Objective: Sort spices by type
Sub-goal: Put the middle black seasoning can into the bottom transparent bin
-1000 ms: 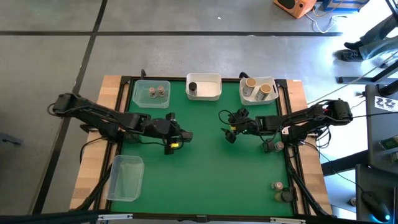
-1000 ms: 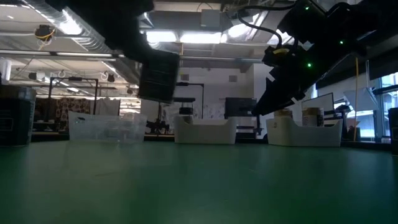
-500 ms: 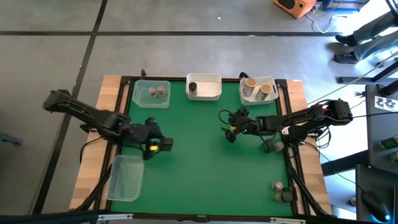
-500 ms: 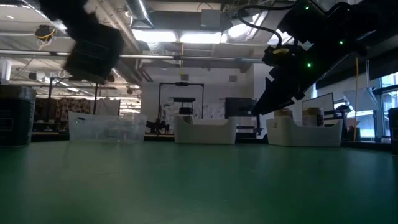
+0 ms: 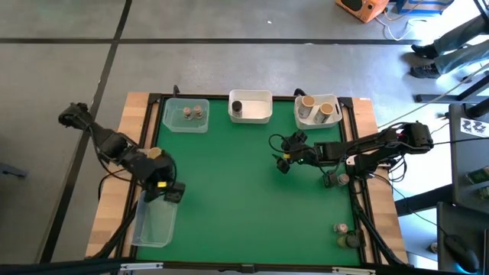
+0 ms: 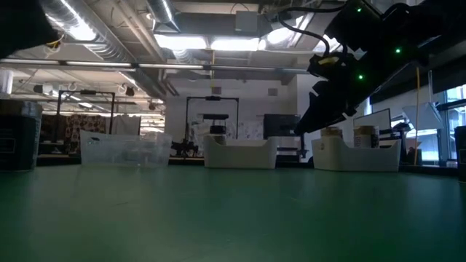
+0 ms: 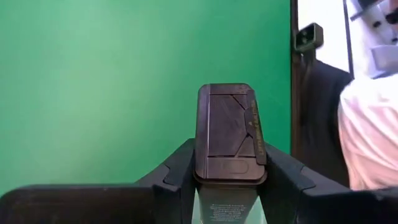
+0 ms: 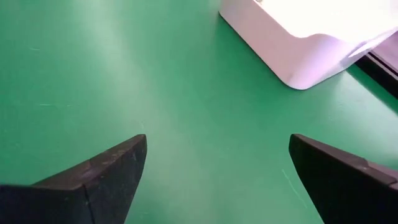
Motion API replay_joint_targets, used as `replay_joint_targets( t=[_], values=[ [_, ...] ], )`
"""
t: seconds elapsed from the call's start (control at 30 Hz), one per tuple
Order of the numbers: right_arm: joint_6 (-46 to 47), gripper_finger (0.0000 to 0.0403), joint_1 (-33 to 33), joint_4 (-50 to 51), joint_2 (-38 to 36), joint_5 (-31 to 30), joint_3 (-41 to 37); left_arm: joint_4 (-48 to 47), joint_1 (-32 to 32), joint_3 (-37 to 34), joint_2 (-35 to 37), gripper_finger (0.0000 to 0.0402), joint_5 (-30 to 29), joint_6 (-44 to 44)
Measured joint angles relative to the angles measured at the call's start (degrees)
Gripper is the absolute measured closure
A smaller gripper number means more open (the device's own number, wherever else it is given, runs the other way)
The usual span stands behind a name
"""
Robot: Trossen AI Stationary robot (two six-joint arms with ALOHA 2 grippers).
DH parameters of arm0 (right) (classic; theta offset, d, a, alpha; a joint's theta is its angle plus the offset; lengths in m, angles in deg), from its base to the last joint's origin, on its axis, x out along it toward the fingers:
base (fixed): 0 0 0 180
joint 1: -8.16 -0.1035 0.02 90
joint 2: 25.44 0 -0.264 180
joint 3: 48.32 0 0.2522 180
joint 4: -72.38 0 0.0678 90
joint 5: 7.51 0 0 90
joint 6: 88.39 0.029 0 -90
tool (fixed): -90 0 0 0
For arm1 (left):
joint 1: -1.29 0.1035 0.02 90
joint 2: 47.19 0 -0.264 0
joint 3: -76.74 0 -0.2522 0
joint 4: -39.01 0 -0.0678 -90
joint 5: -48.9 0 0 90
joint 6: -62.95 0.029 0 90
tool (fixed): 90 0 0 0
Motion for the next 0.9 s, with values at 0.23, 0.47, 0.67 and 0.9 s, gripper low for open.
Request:
replay_joint_targets(
  t=[0.23,0.47,0.67,0.9],
  values=[
    [0.64,0.0013,-0.02,0.07,0.0,0.4,0.0,-2.9,-9.66,0.0,-1.31,0.0284,-2.27,-7.34],
    [1.36,0.0013,-0.02,0.01,0.0,0.42,0.0,-6.27,-19.85,0.0,-3.96,0.0284,-11.47,-12.54],
    [1.7,0.0013,-0.02,0.04,0.0,0.42,0.0,-6.55,-29.78,0.0,-7.93,0.0284,-20.29,-18.1],
    [1.75,0.0013,-0.02,0.04,0.0,0.44,0.0,-7.04,-38.68,0.0,-15.77,0.0284,-31.38,-23.27]
  ],
)
